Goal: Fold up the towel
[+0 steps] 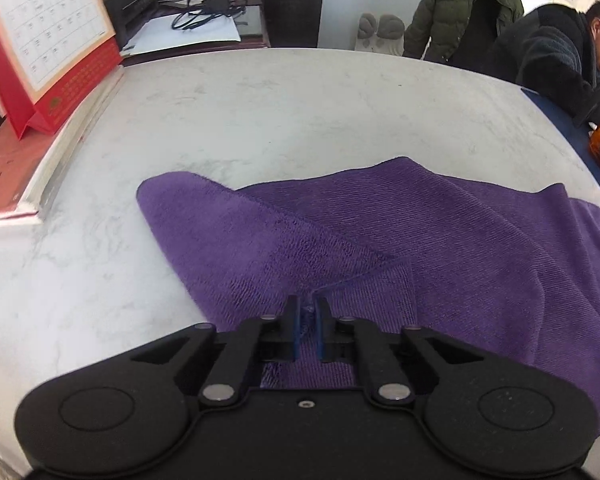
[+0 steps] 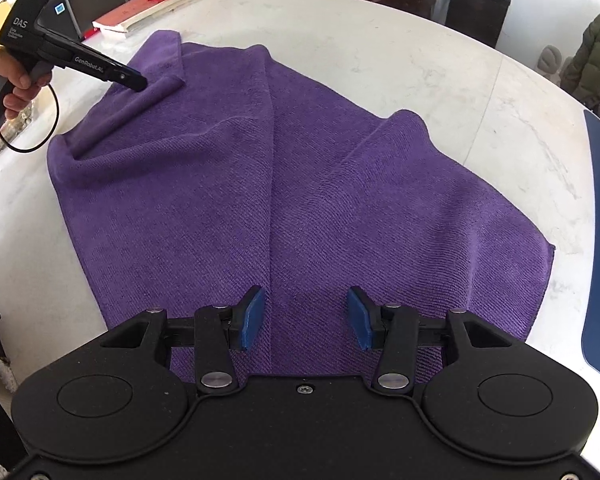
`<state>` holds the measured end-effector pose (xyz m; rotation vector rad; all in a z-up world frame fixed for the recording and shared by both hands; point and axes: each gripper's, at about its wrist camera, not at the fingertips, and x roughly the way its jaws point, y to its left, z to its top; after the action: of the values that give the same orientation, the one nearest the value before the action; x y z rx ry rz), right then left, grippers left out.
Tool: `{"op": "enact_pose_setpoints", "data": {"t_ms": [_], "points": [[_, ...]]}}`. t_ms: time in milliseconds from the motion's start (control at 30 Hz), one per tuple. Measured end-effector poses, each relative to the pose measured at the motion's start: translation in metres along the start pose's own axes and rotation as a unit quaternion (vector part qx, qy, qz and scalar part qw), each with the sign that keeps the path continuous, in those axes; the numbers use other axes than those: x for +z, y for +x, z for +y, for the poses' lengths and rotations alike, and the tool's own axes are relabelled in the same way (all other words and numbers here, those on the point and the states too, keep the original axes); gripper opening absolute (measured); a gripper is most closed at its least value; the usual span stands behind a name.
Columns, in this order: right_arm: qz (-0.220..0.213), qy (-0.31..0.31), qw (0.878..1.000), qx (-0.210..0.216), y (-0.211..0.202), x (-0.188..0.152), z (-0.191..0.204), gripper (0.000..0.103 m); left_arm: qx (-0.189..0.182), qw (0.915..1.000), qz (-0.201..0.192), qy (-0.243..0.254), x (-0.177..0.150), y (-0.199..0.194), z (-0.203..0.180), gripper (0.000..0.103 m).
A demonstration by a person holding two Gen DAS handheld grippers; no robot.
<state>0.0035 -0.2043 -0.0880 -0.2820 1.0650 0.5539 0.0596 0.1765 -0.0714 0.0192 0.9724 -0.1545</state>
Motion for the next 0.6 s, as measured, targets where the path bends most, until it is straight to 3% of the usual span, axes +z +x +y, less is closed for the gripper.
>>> {"op": "enact_pose_setpoints", "data": {"t_ms": [133,267,467,600], "points": [[0.002,0.001,1.0,0.003,0.001,0.0,-0.002,0.045,0.026,0.9976,-0.025,-0.059,-0.021,-0.039,0.013,0.004],[0.003,-0.001,1.0,0.002,0.001,0.0,-0.002,0.045,0.071,0.9889,-0.032,-0.127,-0.055,-0.084,0.031,0.004],[0.0,-0.001,1.0,0.003,0.005,0.001,-0.002,0.045,0.135,0.971,0.006,-0.197,-0.12,-0.129,0.047,0.004],[-0.001,-0.005,1.0,0.005,0.004,0.001,-0.003,0.045,0.145,0.9601,0.031,-0.237,-0.153,-0.138,0.045,0.004]]}}
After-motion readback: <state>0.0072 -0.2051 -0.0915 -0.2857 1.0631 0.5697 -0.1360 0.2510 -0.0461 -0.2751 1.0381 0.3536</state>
